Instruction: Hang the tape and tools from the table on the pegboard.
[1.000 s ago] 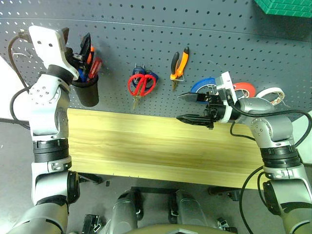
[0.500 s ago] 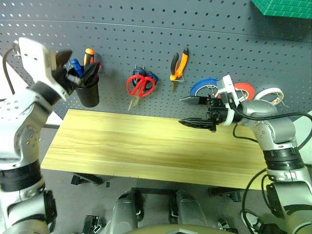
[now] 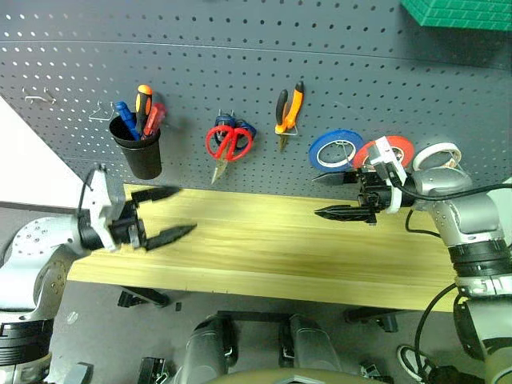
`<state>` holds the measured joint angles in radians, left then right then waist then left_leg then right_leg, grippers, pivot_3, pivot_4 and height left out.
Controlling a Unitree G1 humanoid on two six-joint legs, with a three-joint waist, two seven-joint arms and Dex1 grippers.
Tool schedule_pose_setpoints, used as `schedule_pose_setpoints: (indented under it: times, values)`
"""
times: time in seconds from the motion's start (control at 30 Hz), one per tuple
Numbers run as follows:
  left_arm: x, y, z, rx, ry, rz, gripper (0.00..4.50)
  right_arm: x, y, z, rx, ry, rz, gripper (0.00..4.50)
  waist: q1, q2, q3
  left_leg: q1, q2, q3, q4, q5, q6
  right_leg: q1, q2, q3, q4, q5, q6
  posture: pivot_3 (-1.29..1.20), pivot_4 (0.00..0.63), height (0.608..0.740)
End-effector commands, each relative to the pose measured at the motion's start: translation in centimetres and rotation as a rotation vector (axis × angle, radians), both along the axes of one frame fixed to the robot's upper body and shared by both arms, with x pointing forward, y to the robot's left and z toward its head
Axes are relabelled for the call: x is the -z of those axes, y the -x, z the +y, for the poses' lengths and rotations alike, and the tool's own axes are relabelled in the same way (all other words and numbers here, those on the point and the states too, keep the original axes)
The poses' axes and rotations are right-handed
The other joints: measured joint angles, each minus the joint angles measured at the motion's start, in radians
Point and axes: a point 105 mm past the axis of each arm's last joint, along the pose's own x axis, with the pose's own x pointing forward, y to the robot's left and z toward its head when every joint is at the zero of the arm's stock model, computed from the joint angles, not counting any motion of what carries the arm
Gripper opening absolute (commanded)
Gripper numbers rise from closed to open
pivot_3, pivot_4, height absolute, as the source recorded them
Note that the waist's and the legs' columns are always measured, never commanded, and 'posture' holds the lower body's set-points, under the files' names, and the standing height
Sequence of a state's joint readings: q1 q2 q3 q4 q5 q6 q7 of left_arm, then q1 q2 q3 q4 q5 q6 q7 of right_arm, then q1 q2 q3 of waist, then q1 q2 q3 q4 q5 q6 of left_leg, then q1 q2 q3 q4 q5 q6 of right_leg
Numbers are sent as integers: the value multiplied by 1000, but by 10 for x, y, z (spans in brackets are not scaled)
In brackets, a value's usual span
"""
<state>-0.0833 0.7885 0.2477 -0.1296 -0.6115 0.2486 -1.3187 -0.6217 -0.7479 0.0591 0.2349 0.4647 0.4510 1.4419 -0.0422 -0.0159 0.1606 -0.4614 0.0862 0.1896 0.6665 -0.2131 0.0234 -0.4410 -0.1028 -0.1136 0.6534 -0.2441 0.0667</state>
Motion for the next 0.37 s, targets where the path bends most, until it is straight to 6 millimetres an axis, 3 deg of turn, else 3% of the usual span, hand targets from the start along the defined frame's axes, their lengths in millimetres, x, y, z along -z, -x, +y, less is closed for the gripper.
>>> schedule_pose_setpoints:
  times: [0.03, 0.2, 0.37]
  values:
    - [0, 3, 12, 55, -66, -60, 4472, -2, -10, -10, 24, 38, -32, 4500, -4, 0, 0, 0, 0, 0, 0, 0, 0, 0, 0, 0, 0, 0, 0, -42, 102, 734]
    - [7, 2, 14, 39, -48, -58, 4472, 0, -10, -13, 9, 34, -30, 4500, -1, 1, 0, 0, 0, -1, 0, 0, 0, 0, -1, 0, 0, 0, 0, -21, 117, 734]
    - [11, 3, 4, 41, -16, -57, 4472, 6, -5, 1, -9, 5, -44, 4500, -1, 1, -1, 0, 0, -2, 0, 0, 1, 0, -1, 1, 1, 0, 0, -17, 102, 734]
